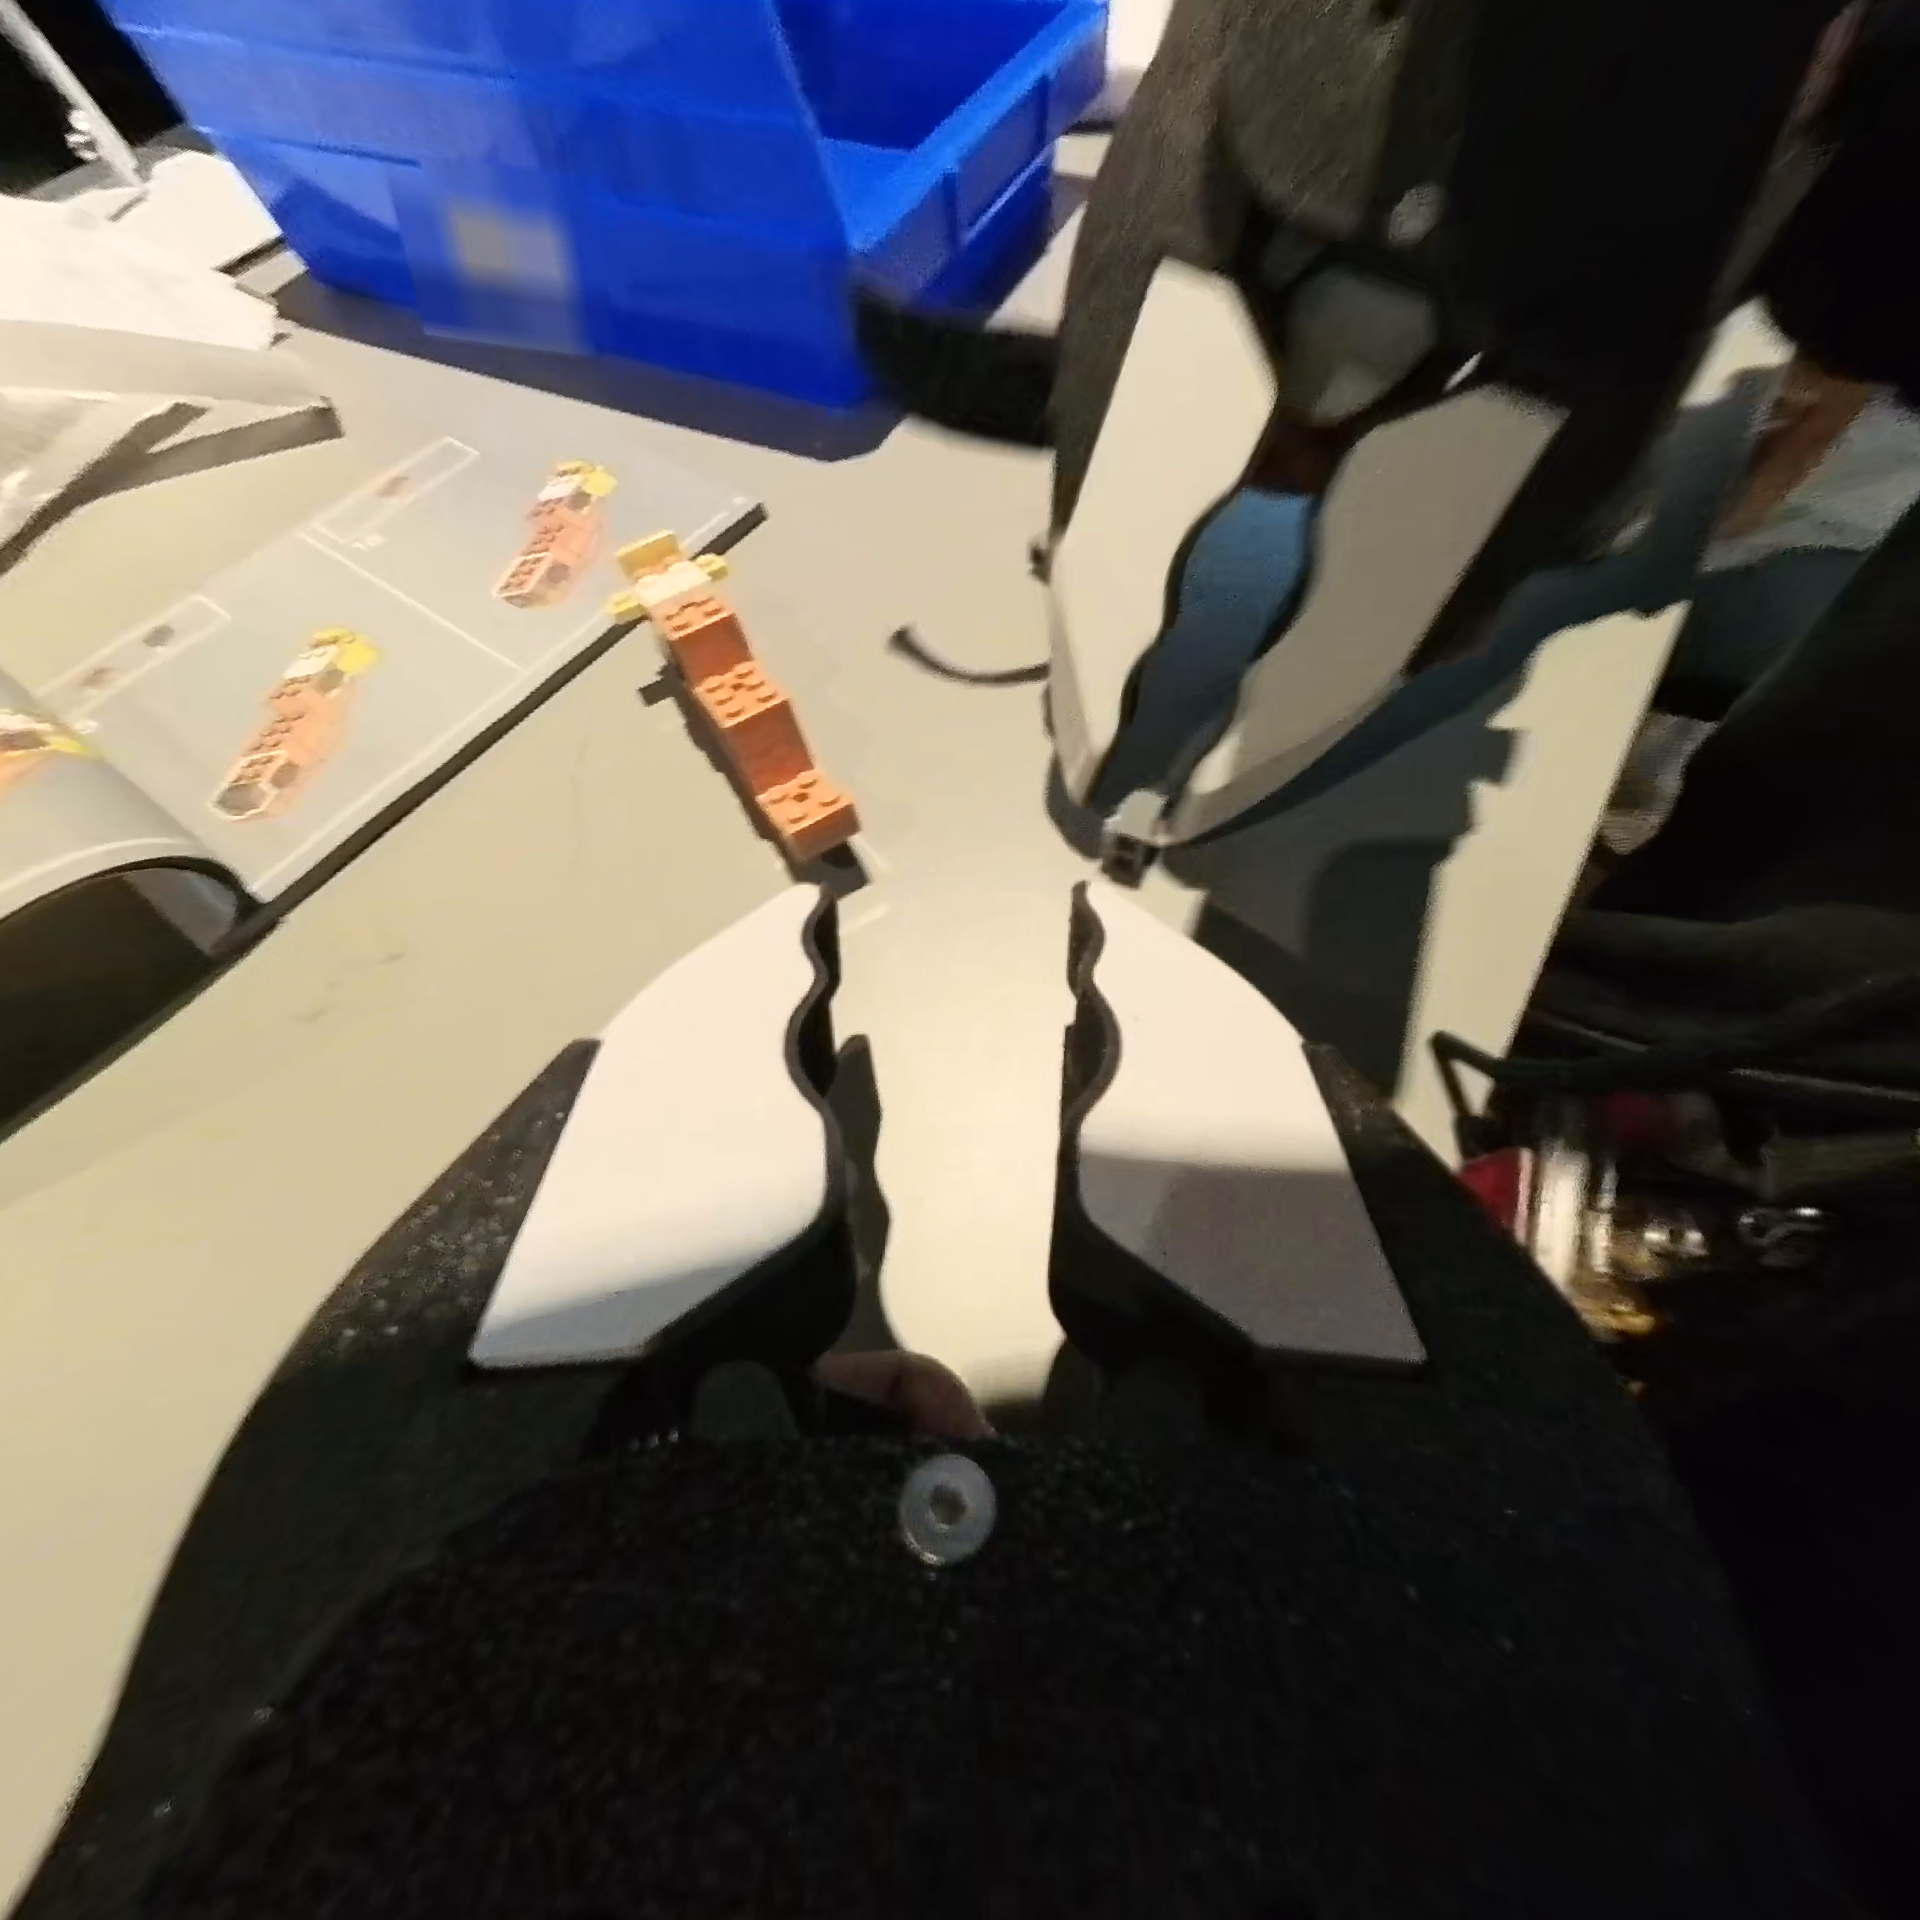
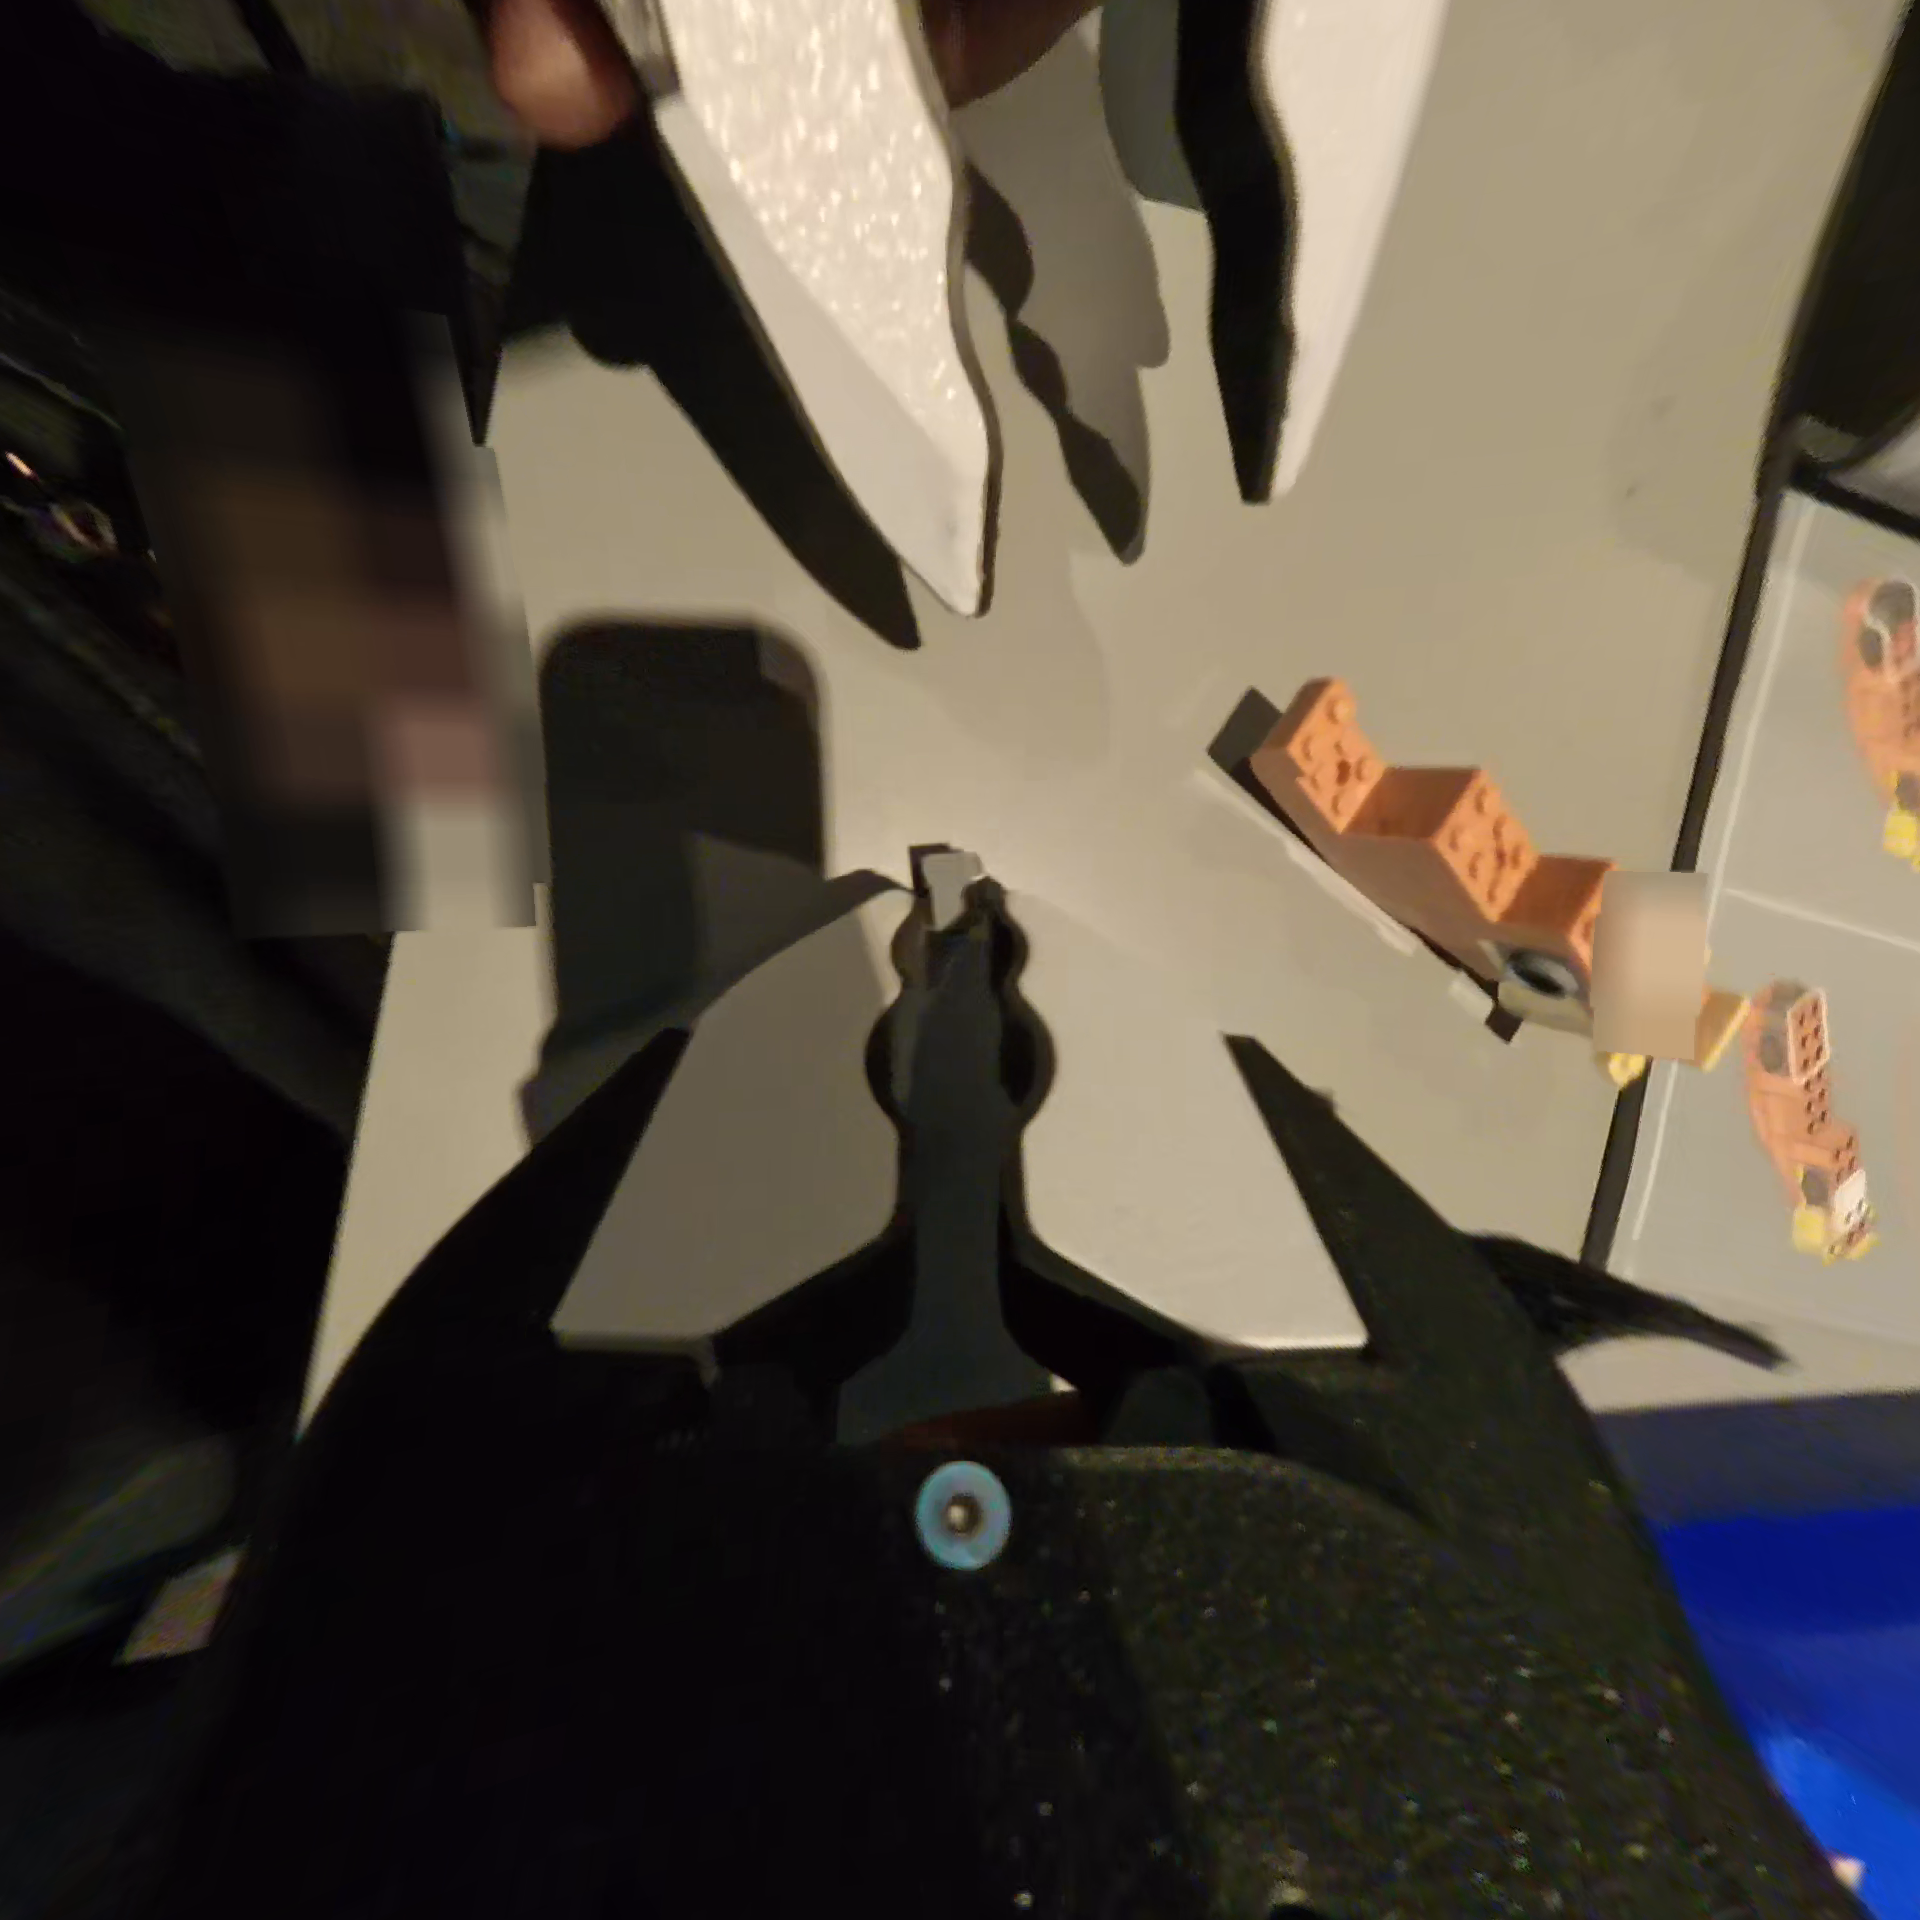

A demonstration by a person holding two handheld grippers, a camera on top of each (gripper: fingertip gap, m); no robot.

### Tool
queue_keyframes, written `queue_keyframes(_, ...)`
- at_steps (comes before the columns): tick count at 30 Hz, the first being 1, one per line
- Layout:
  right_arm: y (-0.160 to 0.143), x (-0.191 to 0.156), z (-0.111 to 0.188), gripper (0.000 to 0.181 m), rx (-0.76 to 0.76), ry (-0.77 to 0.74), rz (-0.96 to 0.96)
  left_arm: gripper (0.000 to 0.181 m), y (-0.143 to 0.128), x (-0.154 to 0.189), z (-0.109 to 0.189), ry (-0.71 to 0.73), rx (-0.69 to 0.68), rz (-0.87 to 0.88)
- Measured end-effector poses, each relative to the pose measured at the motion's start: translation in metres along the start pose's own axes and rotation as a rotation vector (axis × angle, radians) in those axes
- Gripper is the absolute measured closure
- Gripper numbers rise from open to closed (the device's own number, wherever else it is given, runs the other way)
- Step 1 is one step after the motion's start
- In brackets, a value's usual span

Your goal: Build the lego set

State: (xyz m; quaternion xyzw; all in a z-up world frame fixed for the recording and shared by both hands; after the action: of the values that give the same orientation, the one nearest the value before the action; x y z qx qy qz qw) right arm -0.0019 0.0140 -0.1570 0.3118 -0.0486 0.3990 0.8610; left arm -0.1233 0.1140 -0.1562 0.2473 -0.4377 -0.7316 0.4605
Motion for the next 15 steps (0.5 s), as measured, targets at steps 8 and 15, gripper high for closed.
queue_keyframes(8,0.020,0.007,0.016,0.172,0.215,-0.305,0.567,0.140,0.002,0.000,-0.001,-0.259,0.146,0.327)
queue_keyframes(15,0.032,0.001,0.030,0.171,0.326,-0.397,0.836,0.142,0.009,-0.006,0.002,-0.340,0.248,0.397)
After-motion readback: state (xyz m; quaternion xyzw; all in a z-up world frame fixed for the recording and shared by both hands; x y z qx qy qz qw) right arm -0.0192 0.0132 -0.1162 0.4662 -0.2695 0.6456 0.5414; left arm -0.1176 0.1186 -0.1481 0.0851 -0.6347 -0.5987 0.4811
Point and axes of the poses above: each gripper's, where its closed fingertips meet, z back along the fingers, y out of its top, x = y × z across the jaws, the point moved 9 cm from there along z, back along the fingers, and after that the axes turned 11 degrees about -y, right-handed, at the moved point
